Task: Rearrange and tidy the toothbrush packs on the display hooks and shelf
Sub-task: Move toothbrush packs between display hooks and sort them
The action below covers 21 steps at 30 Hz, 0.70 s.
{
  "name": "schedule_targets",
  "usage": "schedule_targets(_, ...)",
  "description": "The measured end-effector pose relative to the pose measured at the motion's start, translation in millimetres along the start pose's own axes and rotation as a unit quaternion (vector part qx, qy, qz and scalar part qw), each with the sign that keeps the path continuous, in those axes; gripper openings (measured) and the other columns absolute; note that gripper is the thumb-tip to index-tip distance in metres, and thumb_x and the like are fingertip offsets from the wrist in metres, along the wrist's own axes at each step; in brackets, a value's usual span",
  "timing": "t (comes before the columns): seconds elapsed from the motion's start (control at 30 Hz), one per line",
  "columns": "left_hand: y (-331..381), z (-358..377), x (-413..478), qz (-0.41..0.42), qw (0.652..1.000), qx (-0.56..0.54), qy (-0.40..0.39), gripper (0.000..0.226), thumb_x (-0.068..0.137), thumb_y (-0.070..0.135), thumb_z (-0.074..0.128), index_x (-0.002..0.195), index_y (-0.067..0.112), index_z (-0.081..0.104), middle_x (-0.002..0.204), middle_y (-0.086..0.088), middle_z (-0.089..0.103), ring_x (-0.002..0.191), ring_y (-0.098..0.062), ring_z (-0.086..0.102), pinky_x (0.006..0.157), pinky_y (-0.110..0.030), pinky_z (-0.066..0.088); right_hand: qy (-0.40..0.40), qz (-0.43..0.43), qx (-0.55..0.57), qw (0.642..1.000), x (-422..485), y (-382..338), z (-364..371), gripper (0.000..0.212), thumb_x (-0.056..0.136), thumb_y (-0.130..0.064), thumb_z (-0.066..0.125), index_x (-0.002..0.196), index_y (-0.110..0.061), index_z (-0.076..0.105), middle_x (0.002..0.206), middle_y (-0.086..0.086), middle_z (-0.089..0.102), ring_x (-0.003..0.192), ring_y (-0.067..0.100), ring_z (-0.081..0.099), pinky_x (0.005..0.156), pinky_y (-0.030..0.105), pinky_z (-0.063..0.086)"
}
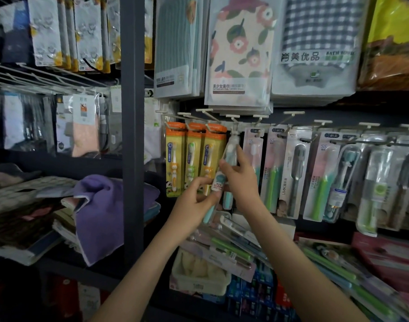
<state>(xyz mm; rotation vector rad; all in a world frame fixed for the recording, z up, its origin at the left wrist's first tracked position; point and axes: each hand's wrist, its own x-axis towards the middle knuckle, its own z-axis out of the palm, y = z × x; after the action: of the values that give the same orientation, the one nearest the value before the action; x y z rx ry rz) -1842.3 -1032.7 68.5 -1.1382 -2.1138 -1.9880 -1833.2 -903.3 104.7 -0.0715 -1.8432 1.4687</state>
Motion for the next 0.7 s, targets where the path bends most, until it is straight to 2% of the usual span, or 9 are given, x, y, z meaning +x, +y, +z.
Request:
schedule_targets(0.03, -1.8, -0.7, -0.1, 0.005, 1.0, 0.006, 0.005, 0.02, 0.091, 0.028, 0.06, 0.109, 0.033, 0.053, 0.081, -0.01, 0.07, 0.066, -0.021, 0.066, 0.064, -0.035, 0.054, 0.009, -0.024, 0.008, 1.0, -3.0, 0.4, 0.9, 0.066, 0.093, -0.026, 0.056, 0.148, -0.034, 0.022, 0.078, 0.026, 0.054, 0.069, 0.025, 0.051, 0.066, 0.039, 0.051)
schedule_targets(0.1, -2.2, -1.7, -1.4, 0.025, 1.0, 0.01, 0.012, 0.021, 0.091, 0.028, 0.06, 0.11, 0.036, 0.053, 0.083, -0.007, 0.071, 0.072, -0.015, 0.067, 0.064, -0.024, 0.051, 0.022, -0.062, 0.035, 0.997, -8.4, -2.3, 0.2, 0.066, 0.094, -0.023, 0.055, 0.148, -0.036, 0.02, 0.08, 0.034, 0.052, 0.066, 0.022, 0.047, 0.06, 0.036, 0.04)
schedule_targets(0.2, 0.8, -2.9, -1.2, 0.046, 0.998, 0.021, 0.028, 0.024, 0.09, 0.031, 0.061, 0.11, 0.041, 0.054, 0.083, -0.004, 0.071, 0.077, -0.011, 0.067, 0.065, -0.02, 0.05, 0.024, -0.094, 0.05, 0.994, -10.2, -12.8, -1.5, 0.067, 0.094, -0.021, 0.055, 0.148, -0.036, 0.018, 0.084, 0.033, 0.055, 0.067, 0.021, 0.049, 0.061, 0.033, 0.042)
schedule_targets(0.33, 0.5, -7.7, 4.2, 0.032, 0.998, 0.033, 0.039, 0.032, 0.089, 0.033, 0.061, 0.121, 0.031, 0.056, 0.082, 0.002, 0.071, 0.076, -0.01, 0.068, 0.07, -0.031, 0.054, 0.012, -0.047, 0.017, 0.999, 3.0, -14.8, 1.2, 0.067, 0.094, -0.024, 0.055, 0.149, -0.032, 0.016, 0.101, 0.032, 0.061, 0.08, 0.037, 0.061, 0.077, 0.05, 0.052)
schedule_targets(0.4, 2.3, -7.1, 2.6, 0.029, 0.999, 0.029, 0.035, 0.031, 0.09, 0.031, 0.061, 0.121, 0.029, 0.056, 0.079, 0.003, 0.071, 0.071, -0.008, 0.068, 0.064, -0.023, 0.053, 0.009, -0.031, 0.001, 0.999, 5.0, -11.1, 1.6, 0.067, 0.094, -0.026, 0.055, 0.148, -0.034, 0.017, 0.103, 0.035, 0.058, 0.077, 0.038, 0.06, 0.076, 0.061, 0.05)
schedule_targets(0.43, 2.5, -5.9, 1.2, 0.03, 0.998, 0.035, 0.031, 0.031, 0.09, 0.03, 0.061, 0.121, 0.03, 0.055, 0.076, 0.004, 0.07, 0.068, -0.007, 0.067, 0.06, -0.018, 0.05, 0.007, -0.032, 0.0, 0.999, 5.2, -8.0, 1.2, 0.067, 0.094, -0.027, 0.055, 0.148, -0.035, 0.017, 0.102, 0.036, 0.058, 0.075, 0.036, 0.058, 0.075, 0.061, 0.05)
schedule_targets(0.5, -0.1, -2.9, -0.5, 0.025, 0.998, 0.046, 0.026, 0.031, 0.09, 0.03, 0.061, 0.121, 0.031, 0.053, 0.073, 0.002, 0.069, 0.067, -0.007, 0.066, 0.058, -0.02, 0.049, -0.009, -0.051, -0.008, 0.999, 5.1, -2.8, -0.9, 0.066, 0.094, -0.025, 0.055, 0.147, -0.038, 0.017, 0.085, 0.033, 0.058, 0.069, 0.031, 0.055, 0.069, 0.049, 0.054)
schedule_targets(0.6, -7.0, 0.2, 1.2, -0.004, 0.997, 0.07, 0.027, 0.039, 0.09, 0.035, 0.06, 0.127, 0.031, 0.051, 0.088, -0.005, 0.069, 0.082, -0.014, 0.066, 0.072, -0.026, 0.049, -0.018, -0.078, -0.052, 0.995, 6.6, -1.4, -5.1, 0.065, 0.095, -0.022, 0.054, 0.145, -0.04, 0.018, 0.063, 0.013, 0.045, 0.054, 0.014, 0.039, 0.05, 0.024, 0.037)
schedule_targets(0.7, -9.6, 0.5, 1.1, -0.007, 0.99, 0.13, 0.053, 0.041, 0.092, 0.04, 0.054, 0.132, 0.03, 0.049, 0.092, 0.008, 0.064, 0.083, -0.001, 0.061, 0.068, -0.011, 0.045, -0.023, -0.062, -0.074, 0.995, 13.5, 1.1, -10.8, 0.064, 0.096, -0.019, 0.052, 0.146, -0.038, 0.018, 0.059, 0.006, 0.038, 0.047, 0.009, 0.03, 0.042, 0.017, 0.029)
